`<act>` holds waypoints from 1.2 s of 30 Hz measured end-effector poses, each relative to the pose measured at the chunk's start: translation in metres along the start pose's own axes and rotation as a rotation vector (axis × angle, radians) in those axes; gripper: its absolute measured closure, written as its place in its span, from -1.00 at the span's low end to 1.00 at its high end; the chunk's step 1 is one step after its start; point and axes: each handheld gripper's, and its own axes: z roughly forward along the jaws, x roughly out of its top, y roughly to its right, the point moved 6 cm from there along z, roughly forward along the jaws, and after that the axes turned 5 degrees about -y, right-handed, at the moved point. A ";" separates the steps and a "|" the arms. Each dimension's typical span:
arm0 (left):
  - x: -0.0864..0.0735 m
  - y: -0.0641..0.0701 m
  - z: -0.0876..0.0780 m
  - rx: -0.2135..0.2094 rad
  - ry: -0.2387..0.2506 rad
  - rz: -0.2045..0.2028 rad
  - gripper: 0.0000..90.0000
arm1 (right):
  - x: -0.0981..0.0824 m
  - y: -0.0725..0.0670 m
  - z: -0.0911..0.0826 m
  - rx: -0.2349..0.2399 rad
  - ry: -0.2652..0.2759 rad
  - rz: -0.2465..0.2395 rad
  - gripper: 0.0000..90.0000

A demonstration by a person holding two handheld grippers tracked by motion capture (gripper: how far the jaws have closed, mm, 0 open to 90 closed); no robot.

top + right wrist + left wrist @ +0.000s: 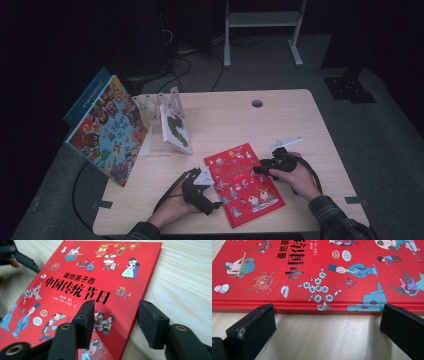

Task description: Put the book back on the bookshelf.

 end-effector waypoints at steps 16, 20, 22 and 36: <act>0.000 0.000 0.000 -0.001 -0.001 0.001 -1.00 | -0.002 0.010 -0.004 0.043 0.035 0.102 0.46; 0.000 0.000 0.000 -0.001 0.000 0.001 -1.00 | -0.002 0.011 -0.005 0.038 0.036 0.106 0.56; 0.000 0.000 0.000 0.000 0.001 0.001 -1.00 | -0.002 0.012 -0.006 0.041 0.042 0.115 0.61; 0.000 0.000 0.000 0.000 0.001 0.001 -1.00 | -0.003 0.015 -0.008 0.055 0.062 0.149 0.75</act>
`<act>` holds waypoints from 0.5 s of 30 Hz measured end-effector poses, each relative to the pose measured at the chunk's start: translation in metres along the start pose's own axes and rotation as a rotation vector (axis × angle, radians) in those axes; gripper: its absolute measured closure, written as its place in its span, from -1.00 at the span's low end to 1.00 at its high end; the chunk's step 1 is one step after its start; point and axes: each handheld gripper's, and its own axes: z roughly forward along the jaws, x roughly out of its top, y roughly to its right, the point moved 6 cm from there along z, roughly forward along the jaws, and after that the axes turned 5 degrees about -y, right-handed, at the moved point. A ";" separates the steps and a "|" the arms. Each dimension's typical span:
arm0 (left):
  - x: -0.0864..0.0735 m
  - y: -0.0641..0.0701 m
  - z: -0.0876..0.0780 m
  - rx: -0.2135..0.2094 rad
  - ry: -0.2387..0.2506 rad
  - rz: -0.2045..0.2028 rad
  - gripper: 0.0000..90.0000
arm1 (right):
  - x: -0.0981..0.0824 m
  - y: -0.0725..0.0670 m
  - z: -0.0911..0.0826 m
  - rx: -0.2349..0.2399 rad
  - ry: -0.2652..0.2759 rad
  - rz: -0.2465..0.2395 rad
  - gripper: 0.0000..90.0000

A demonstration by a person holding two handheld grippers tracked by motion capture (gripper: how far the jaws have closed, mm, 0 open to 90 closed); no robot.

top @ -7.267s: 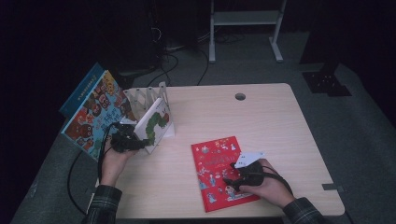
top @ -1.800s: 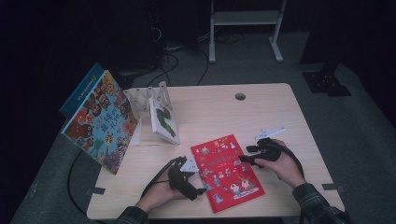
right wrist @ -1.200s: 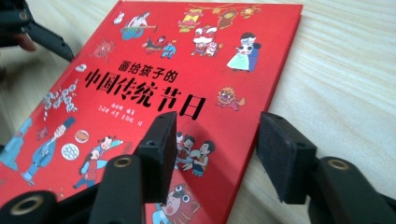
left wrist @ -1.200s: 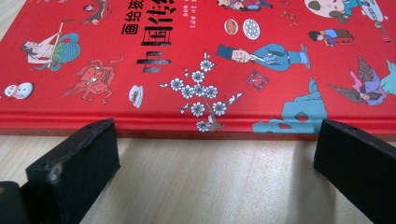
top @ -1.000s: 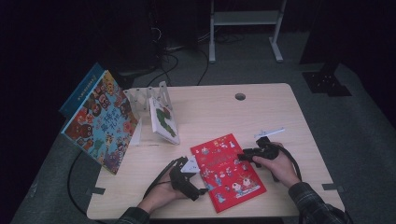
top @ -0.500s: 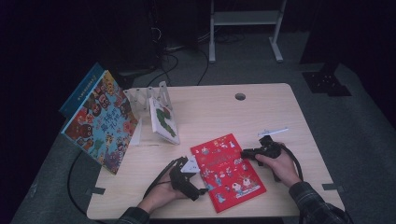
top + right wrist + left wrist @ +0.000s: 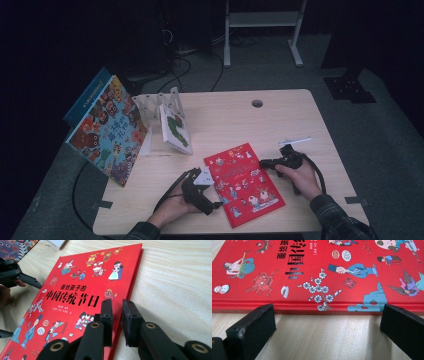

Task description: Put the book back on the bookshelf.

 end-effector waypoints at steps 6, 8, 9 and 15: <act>0.000 0.000 0.000 0.000 0.000 0.001 -1.00 | 0.000 0.001 -0.001 0.007 0.011 0.008 0.80; 0.000 0.000 0.000 0.000 0.000 0.000 -1.00 | 0.001 0.000 -0.003 0.014 0.024 0.011 0.81; 0.000 0.000 0.000 0.001 0.000 -0.001 -1.00 | 0.002 0.000 -0.005 0.022 0.037 0.013 0.82; 0.000 0.000 0.000 0.002 0.000 -0.001 -1.00 | 0.006 -0.004 -0.011 0.033 0.064 -0.009 0.82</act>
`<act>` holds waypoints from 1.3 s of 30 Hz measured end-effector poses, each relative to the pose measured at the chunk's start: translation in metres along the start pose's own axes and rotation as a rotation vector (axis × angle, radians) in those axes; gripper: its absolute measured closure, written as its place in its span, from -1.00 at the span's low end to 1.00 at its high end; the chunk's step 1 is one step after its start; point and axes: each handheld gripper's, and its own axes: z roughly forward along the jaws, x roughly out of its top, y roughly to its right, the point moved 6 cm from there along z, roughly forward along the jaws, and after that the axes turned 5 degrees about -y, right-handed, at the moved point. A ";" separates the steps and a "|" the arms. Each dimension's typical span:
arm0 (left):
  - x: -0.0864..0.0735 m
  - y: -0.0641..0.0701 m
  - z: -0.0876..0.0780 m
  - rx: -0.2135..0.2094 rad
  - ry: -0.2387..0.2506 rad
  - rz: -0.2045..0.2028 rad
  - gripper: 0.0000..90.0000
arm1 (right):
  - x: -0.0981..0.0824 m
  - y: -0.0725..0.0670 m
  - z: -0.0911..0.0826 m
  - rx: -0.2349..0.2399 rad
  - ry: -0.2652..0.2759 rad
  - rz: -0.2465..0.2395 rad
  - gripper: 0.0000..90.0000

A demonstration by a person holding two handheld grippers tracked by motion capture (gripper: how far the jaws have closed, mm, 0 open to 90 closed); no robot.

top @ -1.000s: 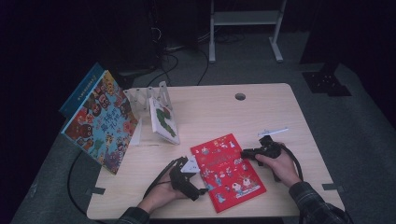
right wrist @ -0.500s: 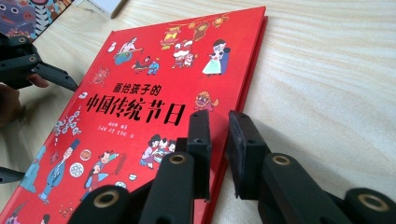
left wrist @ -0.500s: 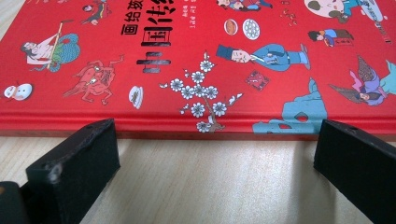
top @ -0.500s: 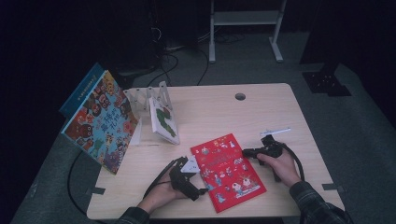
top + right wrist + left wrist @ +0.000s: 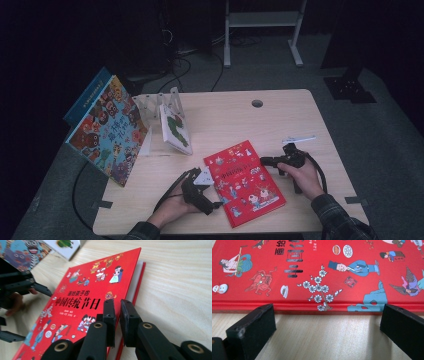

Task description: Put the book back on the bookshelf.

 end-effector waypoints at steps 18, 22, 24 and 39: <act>0.000 0.000 0.000 0.000 0.000 0.000 -1.00 | 0.011 -0.024 -0.020 0.118 0.002 -0.059 0.56; 0.000 0.000 0.000 -0.001 0.000 0.001 -1.00 | 0.011 -0.029 -0.021 0.175 -0.031 -0.051 0.54; 0.000 0.000 0.000 0.001 0.000 0.002 -1.00 | 0.010 -0.034 -0.018 0.182 -0.055 -0.067 0.50; 0.000 0.000 0.000 0.001 0.000 0.003 -1.00 | 0.026 -0.042 0.003 0.178 -0.141 -0.144 0.35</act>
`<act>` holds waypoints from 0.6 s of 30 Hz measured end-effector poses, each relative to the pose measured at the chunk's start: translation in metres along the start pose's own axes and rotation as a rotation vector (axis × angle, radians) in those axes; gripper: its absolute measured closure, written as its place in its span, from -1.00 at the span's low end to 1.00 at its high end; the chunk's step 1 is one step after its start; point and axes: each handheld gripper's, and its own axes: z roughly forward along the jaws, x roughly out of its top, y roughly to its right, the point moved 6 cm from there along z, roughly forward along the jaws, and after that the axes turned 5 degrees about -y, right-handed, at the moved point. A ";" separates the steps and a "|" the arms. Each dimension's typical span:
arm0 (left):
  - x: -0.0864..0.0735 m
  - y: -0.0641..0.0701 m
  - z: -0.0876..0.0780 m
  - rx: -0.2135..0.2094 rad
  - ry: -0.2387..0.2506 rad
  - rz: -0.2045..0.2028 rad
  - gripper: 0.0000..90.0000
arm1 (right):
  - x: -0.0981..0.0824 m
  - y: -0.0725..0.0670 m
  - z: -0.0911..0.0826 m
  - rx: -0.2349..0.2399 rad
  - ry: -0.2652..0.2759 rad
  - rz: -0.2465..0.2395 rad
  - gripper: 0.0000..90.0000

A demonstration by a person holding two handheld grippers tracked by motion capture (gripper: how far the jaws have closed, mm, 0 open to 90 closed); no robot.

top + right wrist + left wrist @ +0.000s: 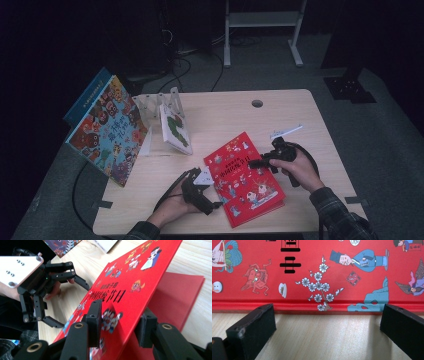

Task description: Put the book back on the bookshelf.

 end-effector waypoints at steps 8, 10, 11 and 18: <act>0.000 -0.001 0.000 0.005 -0.002 -0.005 -1.00 | 0.007 0.006 0.009 0.047 -0.046 0.025 0.37; 0.000 -0.001 0.000 0.005 -0.003 -0.004 -1.00 | 0.009 0.004 0.008 0.074 -0.037 0.034 0.46; 0.000 -0.001 0.000 0.005 -0.003 -0.005 -1.00 | 0.009 0.003 0.008 0.082 -0.030 0.030 0.51; -0.001 -0.006 -0.006 0.006 -0.050 -0.076 -1.00 | 0.013 -0.008 0.002 0.096 0.024 0.032 0.67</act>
